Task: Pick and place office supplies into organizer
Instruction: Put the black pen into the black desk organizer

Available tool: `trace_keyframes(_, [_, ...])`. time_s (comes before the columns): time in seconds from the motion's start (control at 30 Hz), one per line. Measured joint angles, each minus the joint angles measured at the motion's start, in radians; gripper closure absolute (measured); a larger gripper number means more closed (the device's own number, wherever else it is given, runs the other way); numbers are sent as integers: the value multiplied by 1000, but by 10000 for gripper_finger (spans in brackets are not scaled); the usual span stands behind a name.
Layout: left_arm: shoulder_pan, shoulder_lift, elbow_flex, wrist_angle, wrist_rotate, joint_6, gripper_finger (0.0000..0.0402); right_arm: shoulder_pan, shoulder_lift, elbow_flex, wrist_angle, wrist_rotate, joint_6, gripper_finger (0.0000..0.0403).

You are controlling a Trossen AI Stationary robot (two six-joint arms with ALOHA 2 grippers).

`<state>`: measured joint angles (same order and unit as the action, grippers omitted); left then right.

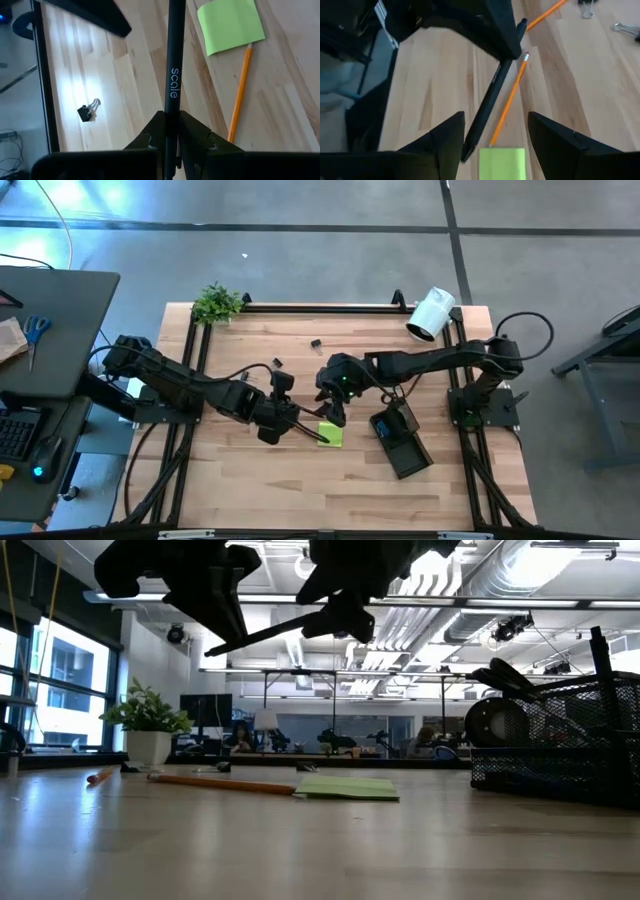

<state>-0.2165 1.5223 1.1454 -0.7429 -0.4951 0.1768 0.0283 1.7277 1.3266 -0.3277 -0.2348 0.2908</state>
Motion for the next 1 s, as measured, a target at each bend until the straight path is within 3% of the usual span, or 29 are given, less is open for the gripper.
trace_keyframes(0.33, [0,0,0,0,4,24,384,-38,90,0,80,-167,94,190])
trace_keyframes(0.67, [0,3,0,7,5,90,383,-70,101,0,131,-174,117,197])
trace_keyframes(1.0, [0,5,0,20,-29,92,383,-56,103,0,125,-189,115,244])
